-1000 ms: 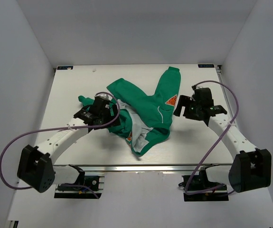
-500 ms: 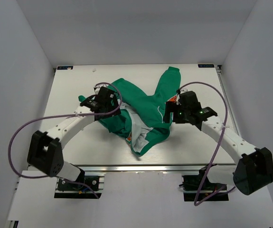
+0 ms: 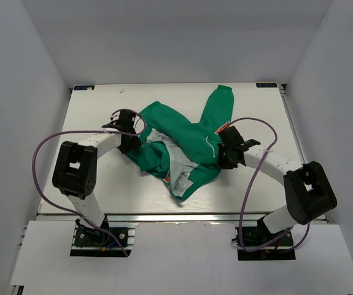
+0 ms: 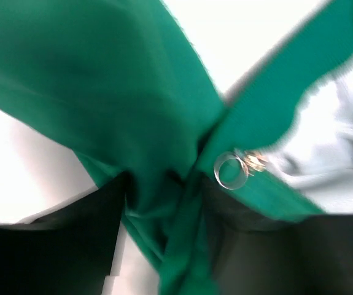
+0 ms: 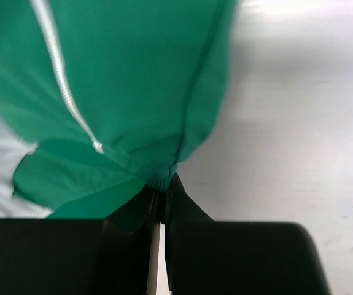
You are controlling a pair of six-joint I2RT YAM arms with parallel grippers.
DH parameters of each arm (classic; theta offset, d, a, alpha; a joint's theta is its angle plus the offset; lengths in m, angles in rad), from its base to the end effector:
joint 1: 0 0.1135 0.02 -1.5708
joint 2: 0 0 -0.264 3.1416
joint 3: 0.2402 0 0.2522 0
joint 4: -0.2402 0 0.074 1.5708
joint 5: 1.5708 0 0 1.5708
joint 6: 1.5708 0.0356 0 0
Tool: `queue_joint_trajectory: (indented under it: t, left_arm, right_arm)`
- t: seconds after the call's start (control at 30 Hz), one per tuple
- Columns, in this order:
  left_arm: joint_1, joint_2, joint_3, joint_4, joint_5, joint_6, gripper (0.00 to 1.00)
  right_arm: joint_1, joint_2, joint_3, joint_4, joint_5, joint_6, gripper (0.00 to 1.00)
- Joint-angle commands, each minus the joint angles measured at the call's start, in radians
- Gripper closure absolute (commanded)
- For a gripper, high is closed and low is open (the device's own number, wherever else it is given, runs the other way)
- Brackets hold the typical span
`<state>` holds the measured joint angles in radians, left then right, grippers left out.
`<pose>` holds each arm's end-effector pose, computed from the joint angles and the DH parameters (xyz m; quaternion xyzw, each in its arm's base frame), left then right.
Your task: Zip up the jacket
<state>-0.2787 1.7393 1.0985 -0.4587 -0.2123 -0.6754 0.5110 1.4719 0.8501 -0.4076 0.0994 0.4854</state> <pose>0.3346 -0.0880 0.1785 -0.2148 0.9431 -0.0151 0.2535 0.2498 0.1360 0.1885 0.0010 0.9625 0.0856 0.2575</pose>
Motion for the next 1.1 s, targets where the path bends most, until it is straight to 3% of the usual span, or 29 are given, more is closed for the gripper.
queue_joint_trajectory:
  t: [0.0,0.1,0.17,0.2,0.23,0.4,0.43,0.57,0.6,0.63,0.7,0.73,0.8,0.87,0.9,1.07]
  left_arm:
    - [0.033,0.06,0.009,0.029,-0.012,-0.01,0.49]
    - [0.068,0.089,-0.003,-0.017,-0.088,-0.035,0.71]
    - [0.104,0.094,-0.008,-0.058,-0.104,-0.061,0.83]
    - [0.117,0.095,-0.015,-0.067,-0.105,-0.078,0.96]
    - [0.127,0.094,-0.02,-0.081,-0.101,-0.082,1.0]
    - [0.142,0.072,-0.038,-0.138,-0.139,-0.116,1.0]
    - [0.142,0.059,-0.034,-0.15,-0.136,-0.116,1.0]
    - [0.142,0.002,-0.051,-0.117,-0.027,-0.101,1.0]
    - [0.141,-0.012,-0.054,-0.104,-0.006,-0.096,0.97]
    - [0.142,-0.029,-0.058,-0.094,0.022,-0.087,0.91]
    - [0.141,-0.101,-0.077,-0.075,0.091,-0.058,0.71]
    - [0.139,-0.133,-0.086,-0.074,0.109,-0.052,0.48]
    - [0.138,-0.245,-0.124,-0.077,0.151,-0.039,0.35]
    - [0.138,-0.369,-0.185,-0.081,0.178,-0.042,0.08]
    - [0.136,-0.406,-0.21,-0.08,0.203,-0.049,0.02]
    - [0.134,-0.581,-0.371,-0.037,0.33,-0.065,0.02]
  right_arm:
    - [-0.061,0.016,0.064,-0.046,0.152,0.042,1.0]
    - [-0.222,0.036,0.075,-0.083,0.163,0.025,1.0]
    - [-0.268,0.048,0.098,-0.103,0.206,0.018,1.0]
    - [-0.284,0.062,0.107,-0.105,0.229,0.012,1.0]
    - [-0.305,0.07,0.122,-0.106,0.249,0.001,1.0]
    - [-0.316,0.11,0.236,-0.128,0.241,-0.08,0.92]
    - [-0.312,0.102,0.245,-0.123,0.164,-0.115,0.89]
    - [-0.174,-0.011,0.221,-0.118,0.15,-0.2,0.54]
    - [-0.075,-0.062,0.208,-0.128,0.224,-0.211,0.45]
    - [-0.031,-0.082,0.205,-0.138,0.258,-0.215,0.26]
    - [0.044,-0.125,0.205,-0.189,0.27,-0.212,0.11]
    - [0.058,-0.137,0.201,-0.203,0.269,-0.199,0.11]
    - [0.095,-0.179,0.176,-0.218,0.258,-0.197,0.11]
    - [0.133,-0.226,0.149,-0.205,0.232,-0.231,0.11]
    - [0.185,-0.238,0.133,-0.194,0.186,-0.249,0.11]
    - [0.435,-0.251,0.046,-0.079,0.114,-0.332,0.11]
